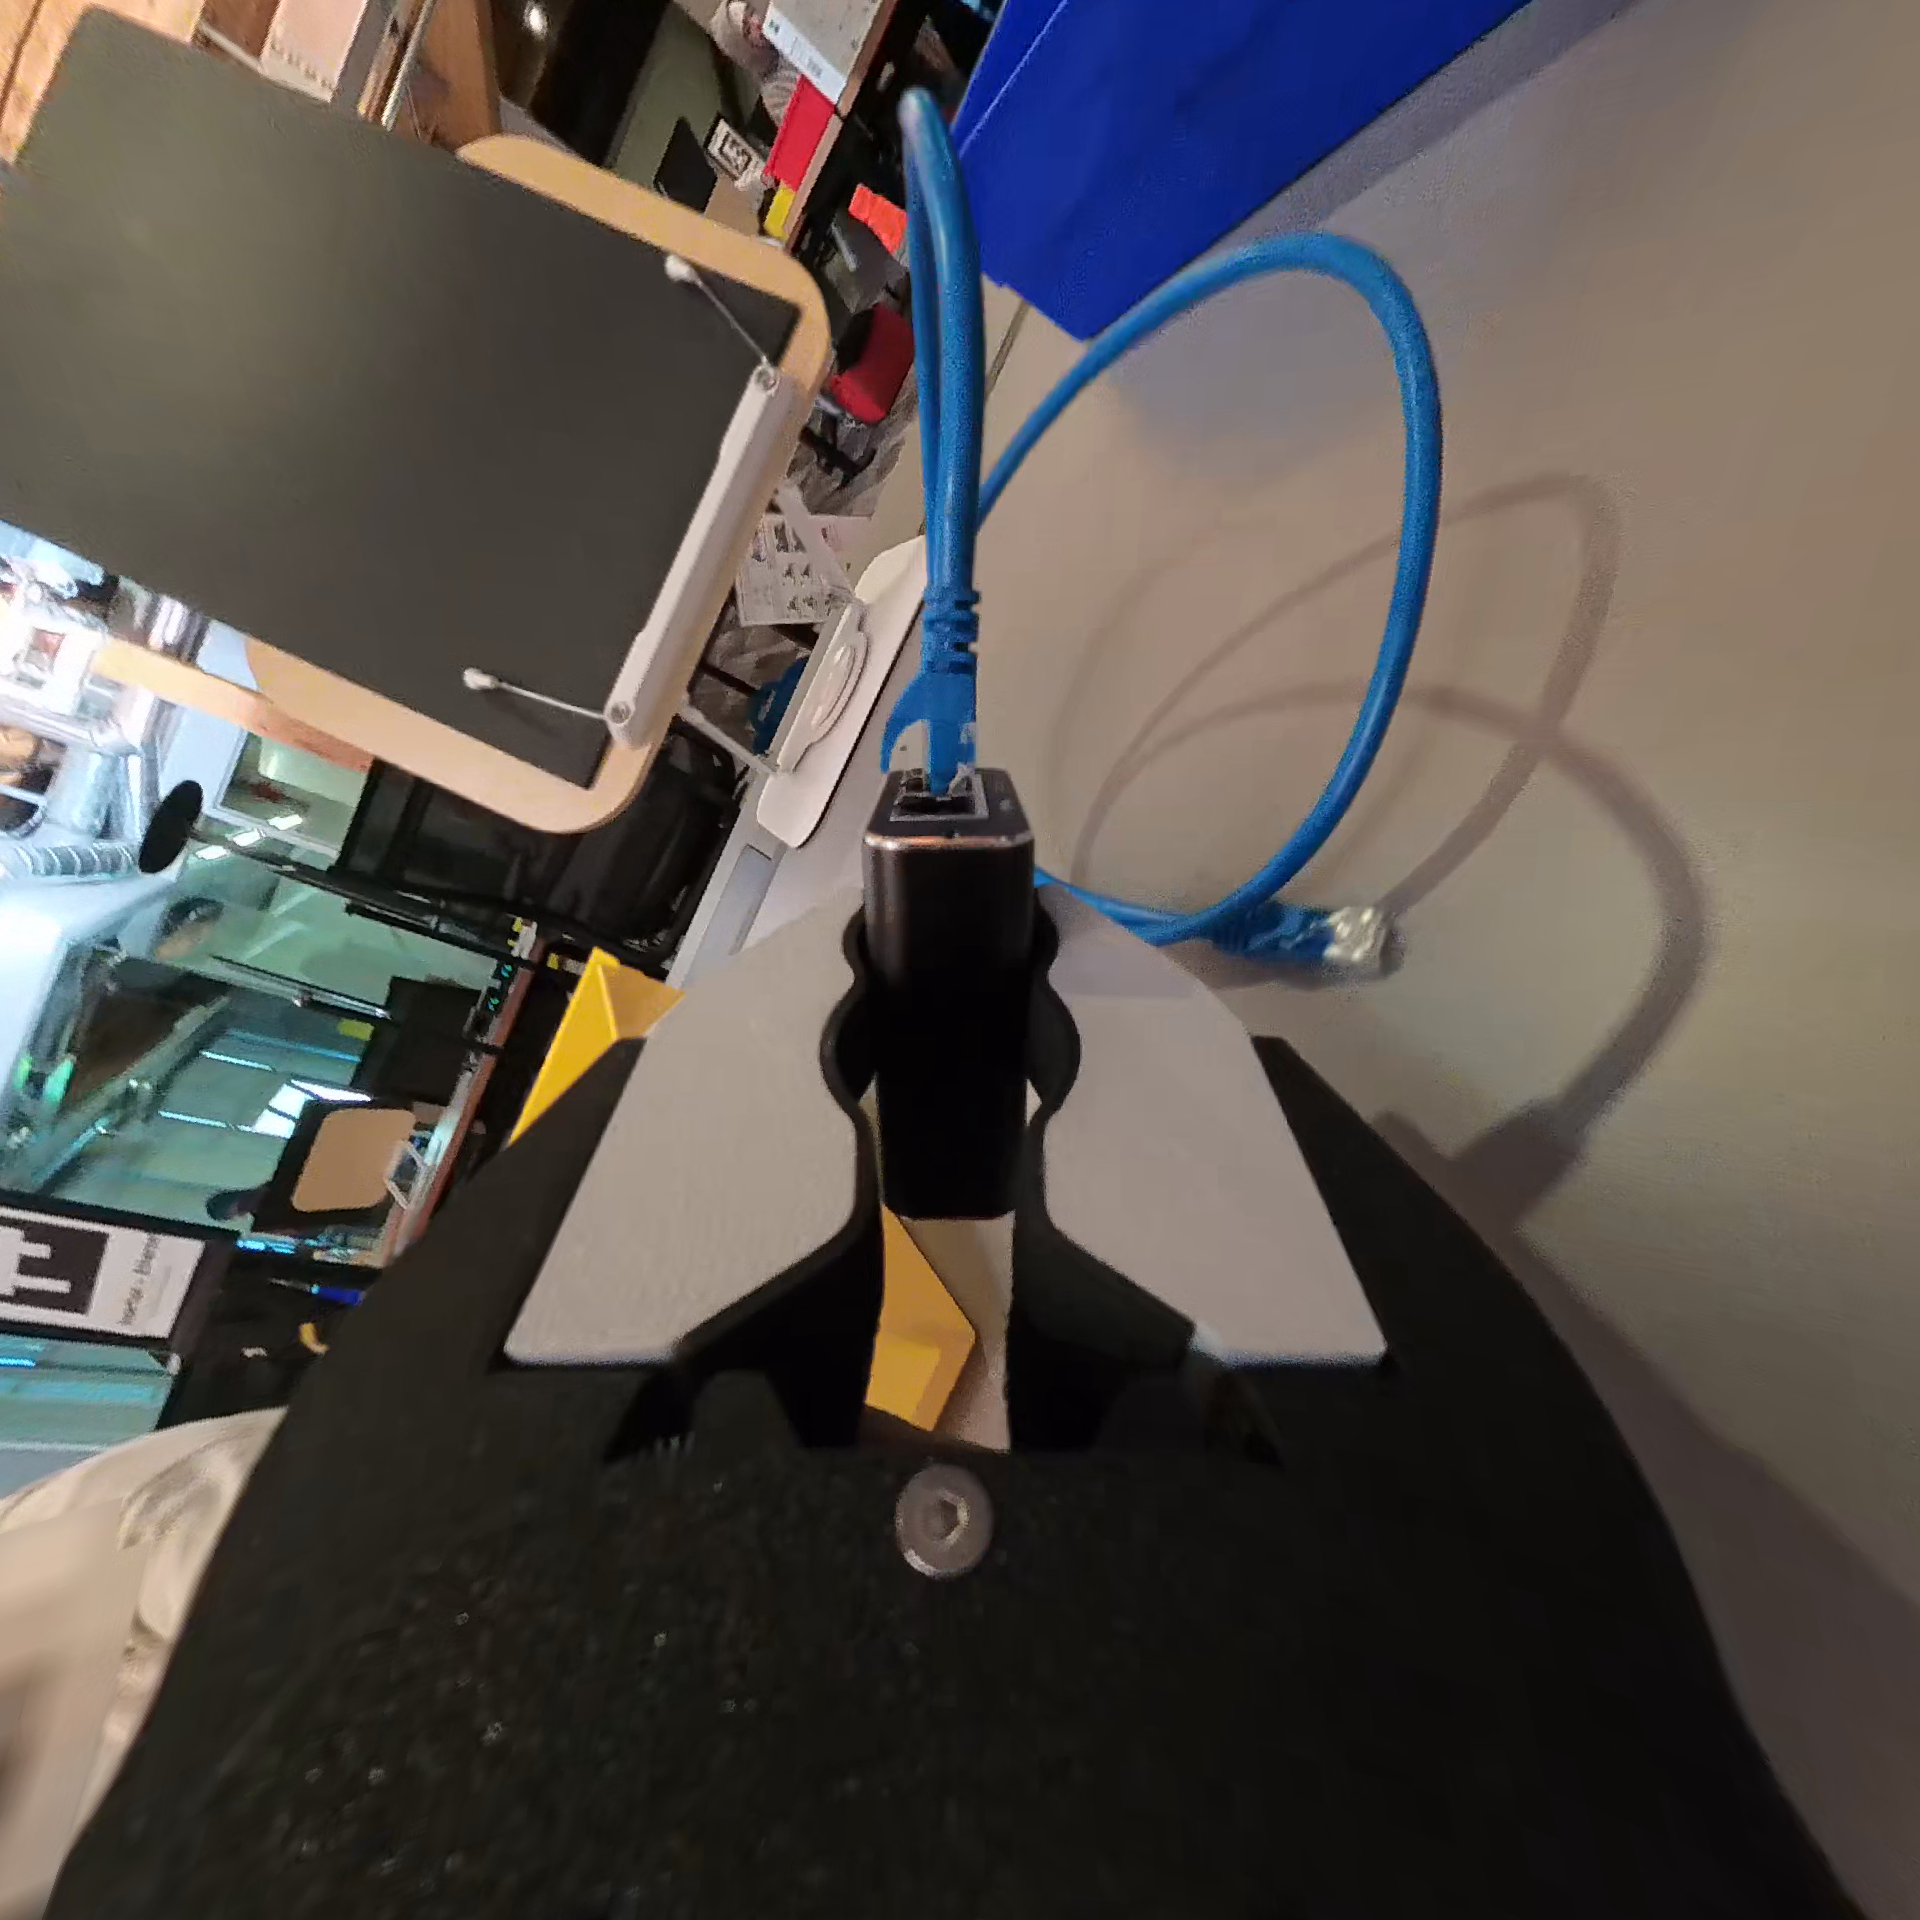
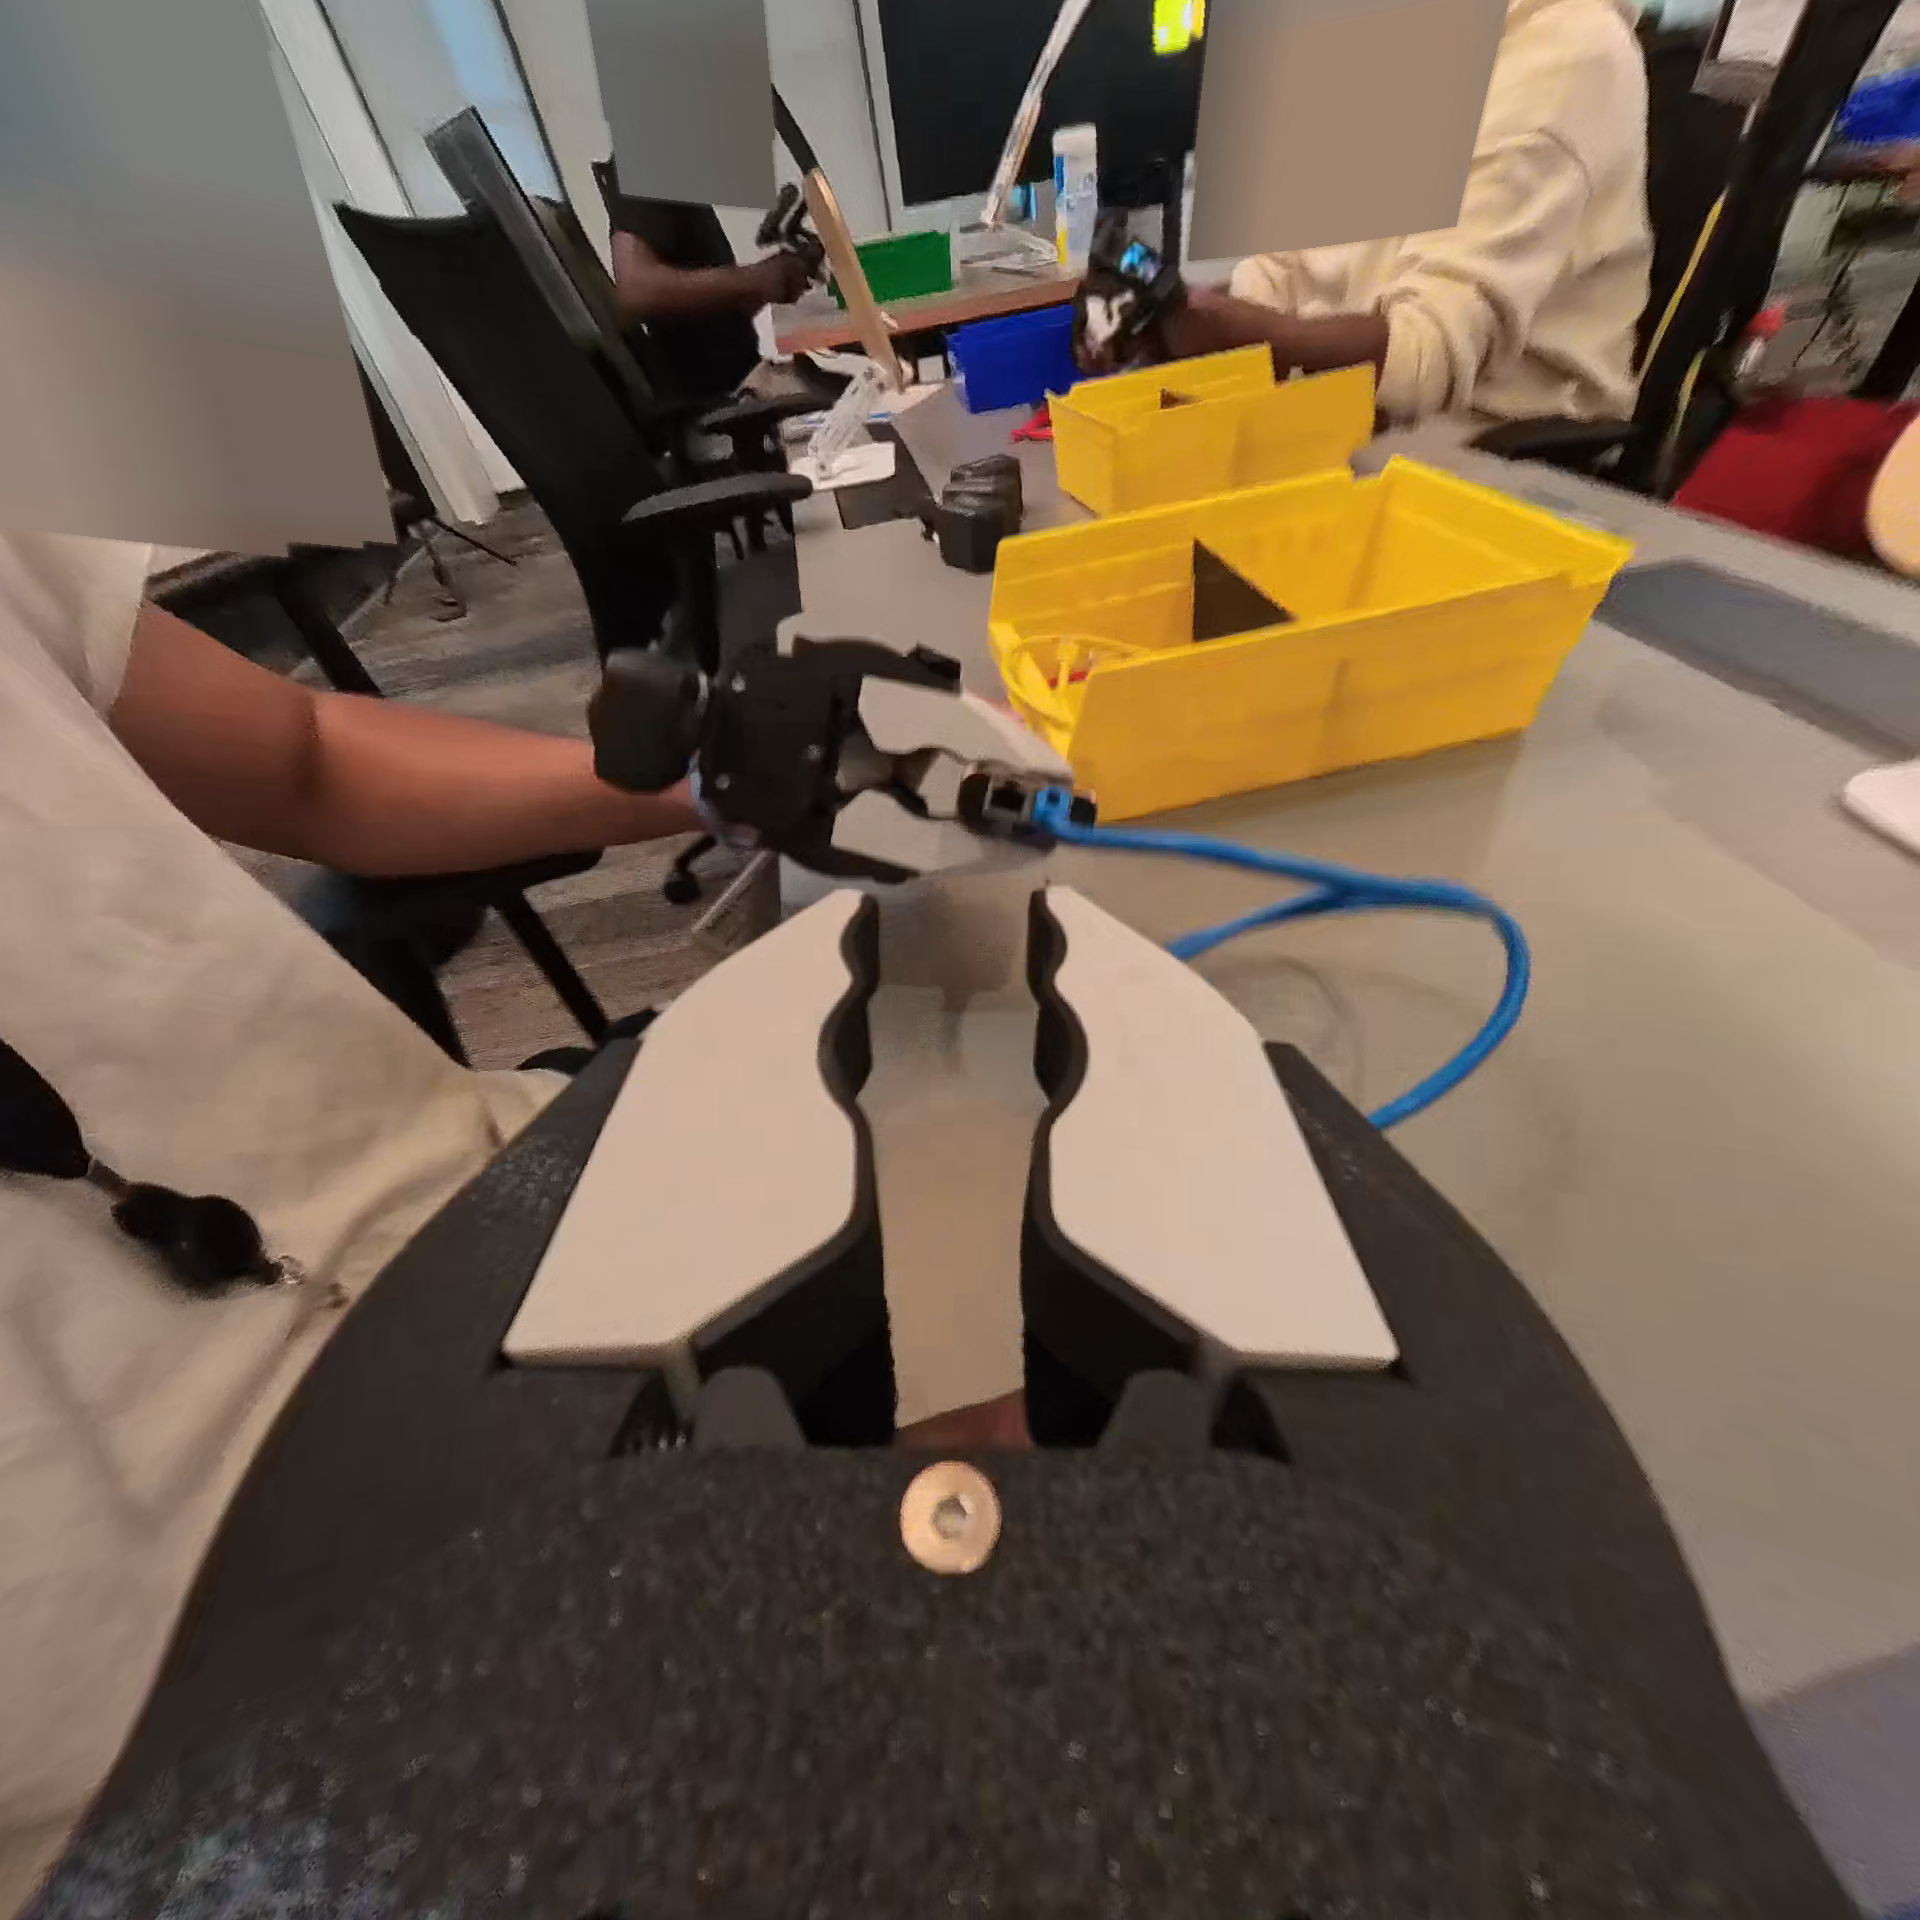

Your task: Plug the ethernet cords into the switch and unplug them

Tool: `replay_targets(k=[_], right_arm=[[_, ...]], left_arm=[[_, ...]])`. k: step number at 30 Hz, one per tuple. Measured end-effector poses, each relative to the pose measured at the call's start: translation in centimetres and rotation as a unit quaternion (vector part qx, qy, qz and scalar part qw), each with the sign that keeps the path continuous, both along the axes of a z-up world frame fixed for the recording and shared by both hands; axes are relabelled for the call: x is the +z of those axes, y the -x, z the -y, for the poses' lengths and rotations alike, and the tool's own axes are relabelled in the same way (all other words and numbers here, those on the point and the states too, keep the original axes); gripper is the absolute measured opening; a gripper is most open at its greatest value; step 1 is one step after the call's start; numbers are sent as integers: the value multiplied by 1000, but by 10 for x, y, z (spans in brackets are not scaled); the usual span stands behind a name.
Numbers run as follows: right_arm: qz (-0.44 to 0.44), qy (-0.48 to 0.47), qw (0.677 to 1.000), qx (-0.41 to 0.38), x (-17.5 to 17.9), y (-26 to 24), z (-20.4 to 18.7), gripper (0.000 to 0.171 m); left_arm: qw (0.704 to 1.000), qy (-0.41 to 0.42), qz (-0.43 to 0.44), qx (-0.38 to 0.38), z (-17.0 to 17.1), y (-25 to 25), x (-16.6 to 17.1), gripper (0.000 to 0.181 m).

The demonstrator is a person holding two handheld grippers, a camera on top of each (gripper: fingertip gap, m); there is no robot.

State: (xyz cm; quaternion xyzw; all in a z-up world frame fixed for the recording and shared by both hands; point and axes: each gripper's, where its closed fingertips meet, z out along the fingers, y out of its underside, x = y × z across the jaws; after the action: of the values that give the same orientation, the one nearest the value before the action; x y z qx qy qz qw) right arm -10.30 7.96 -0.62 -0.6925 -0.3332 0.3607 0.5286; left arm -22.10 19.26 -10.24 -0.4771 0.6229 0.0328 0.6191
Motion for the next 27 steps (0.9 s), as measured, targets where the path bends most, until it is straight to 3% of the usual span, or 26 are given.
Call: replay_targets(k=[6,14,19,24,27], right_arm=[[48,49,998,1,-57,23,-11,27],[103,19,993,-45,-107,44,-39,33],[138,12,988,-73,-112,28,-41,32],[135,48,986,-80,-121,15,-29,32],[139,58,984,-95,-129,8,-18,32]], left_arm=[[1000,-9,-7,1,-2,-2,-5,25],[999,33,18,-33,12,-15,-8,25],[995,-16,-89,37,-14,-22,-30,25],[977,-88,-195,26,-34,-53,-47,24],[967,-31,-252,-1,-40,-68,-63,25]])
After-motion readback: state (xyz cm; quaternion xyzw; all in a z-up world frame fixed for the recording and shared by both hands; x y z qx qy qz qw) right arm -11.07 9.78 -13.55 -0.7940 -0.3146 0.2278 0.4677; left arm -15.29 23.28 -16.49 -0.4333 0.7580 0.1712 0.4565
